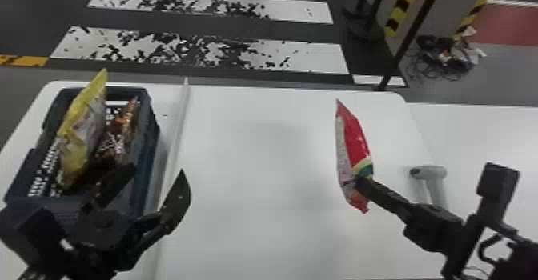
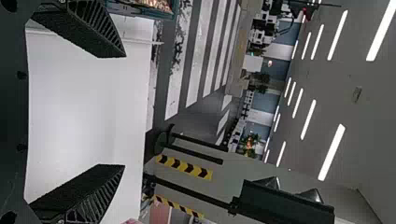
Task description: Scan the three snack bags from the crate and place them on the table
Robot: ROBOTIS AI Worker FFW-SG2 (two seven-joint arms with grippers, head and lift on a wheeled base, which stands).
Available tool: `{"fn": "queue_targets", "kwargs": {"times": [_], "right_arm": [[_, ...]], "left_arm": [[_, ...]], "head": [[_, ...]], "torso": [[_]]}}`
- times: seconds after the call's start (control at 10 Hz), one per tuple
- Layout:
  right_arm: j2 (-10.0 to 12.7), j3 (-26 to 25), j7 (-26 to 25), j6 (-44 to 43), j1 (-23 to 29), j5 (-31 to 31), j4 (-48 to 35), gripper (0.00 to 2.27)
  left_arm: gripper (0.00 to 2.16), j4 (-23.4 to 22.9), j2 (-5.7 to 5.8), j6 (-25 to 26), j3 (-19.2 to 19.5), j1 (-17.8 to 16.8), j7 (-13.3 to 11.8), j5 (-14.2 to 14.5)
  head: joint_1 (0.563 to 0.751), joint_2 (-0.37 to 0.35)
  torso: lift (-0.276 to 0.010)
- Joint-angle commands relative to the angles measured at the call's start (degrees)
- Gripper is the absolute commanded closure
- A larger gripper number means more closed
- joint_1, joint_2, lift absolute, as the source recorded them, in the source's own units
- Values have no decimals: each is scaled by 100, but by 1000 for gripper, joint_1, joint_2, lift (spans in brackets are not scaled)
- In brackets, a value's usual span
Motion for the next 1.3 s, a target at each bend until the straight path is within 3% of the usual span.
{"fn": "queue_targets", "kwargs": {"times": [0.0, 0.2, 0.5, 0.8, 1.2], "right_arm": [[70, -693, 148, 710, -118, -1285, 32, 2250], [61, -1273, 394, 1958, -593, -2656, 744, 2250], [61, -1423, 455, 2344, -795, -3140, 1579, 2250], [-27, -1686, 464, 2520, -1120, -3096, 2581, 2250], [-36, -1801, 420, 2467, -1357, -2920, 3240, 2250]], "left_arm": [[19, -3, 17, 0, -10, -8, 0, -4], [19, 5, 61, 18, -98, -17, -8, -30], [19, 5, 157, 18, -169, -17, 0, -83], [19, -3, 298, 35, -309, -61, 53, -206], [19, -21, 351, 35, -309, -17, 62, -250]], "head": [[695, -119], [695, -124], [695, -118], [695, -155], [695, -212]], "torso": [[-62], [-62], [-62], [-62], [-62]]}}
